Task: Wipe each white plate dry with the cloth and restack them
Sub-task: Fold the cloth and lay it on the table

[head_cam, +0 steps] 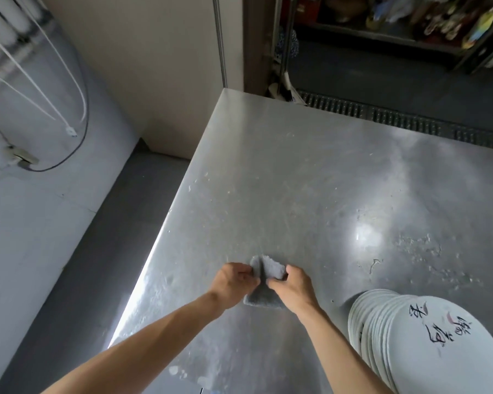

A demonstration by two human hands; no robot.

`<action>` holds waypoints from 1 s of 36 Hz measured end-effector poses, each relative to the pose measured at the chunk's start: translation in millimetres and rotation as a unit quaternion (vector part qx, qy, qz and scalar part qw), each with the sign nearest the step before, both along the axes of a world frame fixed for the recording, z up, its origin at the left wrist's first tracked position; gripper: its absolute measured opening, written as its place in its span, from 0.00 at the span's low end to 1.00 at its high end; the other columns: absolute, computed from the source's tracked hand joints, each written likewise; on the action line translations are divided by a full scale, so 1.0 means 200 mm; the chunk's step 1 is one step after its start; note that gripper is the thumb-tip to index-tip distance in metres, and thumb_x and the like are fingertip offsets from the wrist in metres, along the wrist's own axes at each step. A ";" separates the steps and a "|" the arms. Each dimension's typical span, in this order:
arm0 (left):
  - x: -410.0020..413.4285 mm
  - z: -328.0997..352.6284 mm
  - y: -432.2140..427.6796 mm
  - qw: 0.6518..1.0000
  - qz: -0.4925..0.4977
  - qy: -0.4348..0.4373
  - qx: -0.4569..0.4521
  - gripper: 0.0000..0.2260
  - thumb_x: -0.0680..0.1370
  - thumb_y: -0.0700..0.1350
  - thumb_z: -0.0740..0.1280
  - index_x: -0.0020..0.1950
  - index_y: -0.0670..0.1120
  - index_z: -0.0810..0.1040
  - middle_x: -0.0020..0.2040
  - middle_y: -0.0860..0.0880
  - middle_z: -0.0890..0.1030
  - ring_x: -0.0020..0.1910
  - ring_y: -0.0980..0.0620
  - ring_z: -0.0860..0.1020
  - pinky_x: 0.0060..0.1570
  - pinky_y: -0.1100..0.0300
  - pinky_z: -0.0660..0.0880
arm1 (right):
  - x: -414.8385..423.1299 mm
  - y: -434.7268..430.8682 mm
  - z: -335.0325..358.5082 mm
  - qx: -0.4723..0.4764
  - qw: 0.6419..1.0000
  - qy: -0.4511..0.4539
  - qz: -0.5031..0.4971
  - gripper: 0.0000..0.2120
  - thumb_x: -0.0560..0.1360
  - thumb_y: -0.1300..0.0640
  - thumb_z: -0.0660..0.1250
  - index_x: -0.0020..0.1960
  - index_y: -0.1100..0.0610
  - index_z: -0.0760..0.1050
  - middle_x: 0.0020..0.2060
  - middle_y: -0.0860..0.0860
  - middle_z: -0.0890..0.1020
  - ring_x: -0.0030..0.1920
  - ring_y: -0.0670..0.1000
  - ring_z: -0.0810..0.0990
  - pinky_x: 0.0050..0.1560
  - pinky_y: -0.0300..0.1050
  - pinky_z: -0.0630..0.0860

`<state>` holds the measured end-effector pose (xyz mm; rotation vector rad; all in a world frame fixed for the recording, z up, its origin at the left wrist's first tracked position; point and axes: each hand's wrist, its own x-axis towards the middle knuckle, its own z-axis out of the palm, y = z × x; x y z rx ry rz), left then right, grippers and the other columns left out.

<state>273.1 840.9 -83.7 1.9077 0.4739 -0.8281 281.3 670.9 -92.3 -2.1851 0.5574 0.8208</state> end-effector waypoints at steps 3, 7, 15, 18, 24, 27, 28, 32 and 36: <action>0.01 0.05 0.01 1.000 -0.017 -0.010 -0.006 0.16 0.77 0.36 0.68 0.31 0.49 0.73 0.28 0.57 0.67 0.29 0.57 0.64 0.28 0.66 0.61 | -0.02 -0.01 0.06 0.064 0.997 -0.030 -0.011 0.08 0.66 0.54 0.73 0.41 0.57 0.78 0.34 0.46 0.81 0.36 0.48 0.78 0.35 0.42 0.72; 0.02 0.16 0.03 0.998 -0.008 -0.043 -0.037 0.08 0.81 0.37 0.66 0.44 0.47 0.77 0.34 0.59 0.75 0.36 0.58 0.72 0.33 0.71 0.67 | -0.03 -0.03 0.20 0.158 0.986 -0.048 0.000 0.05 0.69 0.57 0.69 0.43 0.56 0.75 0.32 0.43 0.76 0.33 0.45 0.71 0.35 0.42 0.68; 0.03 0.61 -0.06 0.956 0.012 -0.227 -0.184 0.06 0.87 0.39 0.58 0.64 0.44 0.65 0.46 0.41 0.81 0.41 0.56 0.76 0.43 0.63 0.74 | -0.05 -0.16 0.62 0.183 0.956 -0.210 -0.087 0.11 0.76 0.53 0.71 0.56 0.48 0.72 0.45 0.49 0.82 0.46 0.52 0.81 0.48 0.48 0.78; 0.00 0.75 -0.16 0.937 -0.014 -0.274 -0.216 0.14 0.85 0.44 0.61 0.70 0.50 0.65 0.56 0.36 0.82 0.48 0.47 0.79 0.48 0.52 0.78 | -0.10 -0.26 0.75 0.210 0.932 -0.268 -0.120 0.12 0.76 0.52 0.71 0.56 0.45 0.71 0.48 0.49 0.81 0.48 0.50 0.81 0.49 0.45 0.79; -0.06 0.92 -0.48 0.902 -0.044 -0.338 -0.265 0.17 0.84 0.44 0.66 0.66 0.65 0.75 0.57 0.41 0.82 0.51 0.48 0.80 0.50 0.52 0.78 | -0.25 -0.58 0.96 0.244 0.887 -0.351 -0.174 0.14 0.76 0.48 0.71 0.60 0.40 0.72 0.52 0.41 0.81 0.54 0.42 0.81 0.54 0.39 0.77; -0.09 0.99 -0.69 0.899 -0.086 -0.362 -0.232 0.17 0.85 0.40 0.65 0.59 0.63 0.83 0.53 0.58 0.84 0.50 0.62 0.80 0.52 0.67 0.74 | -0.32 -0.80 1.02 0.229 0.876 -0.378 -0.193 0.19 0.75 0.45 0.71 0.63 0.37 0.72 0.55 0.38 0.78 0.57 0.40 0.78 0.56 0.40 0.74; -0.10 1.01 -0.77 0.901 -0.099 -0.361 -0.220 0.17 0.85 0.40 0.65 0.58 0.63 0.84 0.53 0.60 0.84 0.50 0.63 0.79 0.51 0.69 0.73 | -0.34 -0.88 1.04 0.228 0.874 -0.379 -0.200 0.21 0.74 0.44 0.71 0.65 0.35 0.71 0.57 0.37 0.78 0.58 0.39 0.78 0.57 0.40 0.73; -0.17 1.02 -1.08 0.910 -0.107 -0.350 -0.193 0.14 0.85 0.41 0.66 0.64 0.57 0.83 0.56 0.57 0.84 0.52 0.59 0.82 0.53 0.66 0.76 | -0.47 -1.24 1.06 0.357 0.848 -0.331 -0.209 0.32 0.72 0.47 0.75 0.71 0.31 0.65 0.57 0.50 0.83 0.59 0.49 0.82 0.59 0.45 0.76; -0.23 1.01 -1.42 0.907 -0.163 -0.350 -0.171 0.15 0.84 0.38 0.67 0.67 0.54 0.80 0.57 0.63 0.81 0.57 0.55 0.83 0.58 0.66 0.76 | -0.59 -1.61 1.03 0.347 0.866 -0.321 -0.163 0.29 0.76 0.56 0.70 0.71 0.35 0.69 0.53 0.56 0.83 0.52 0.51 0.82 0.55 0.43 0.79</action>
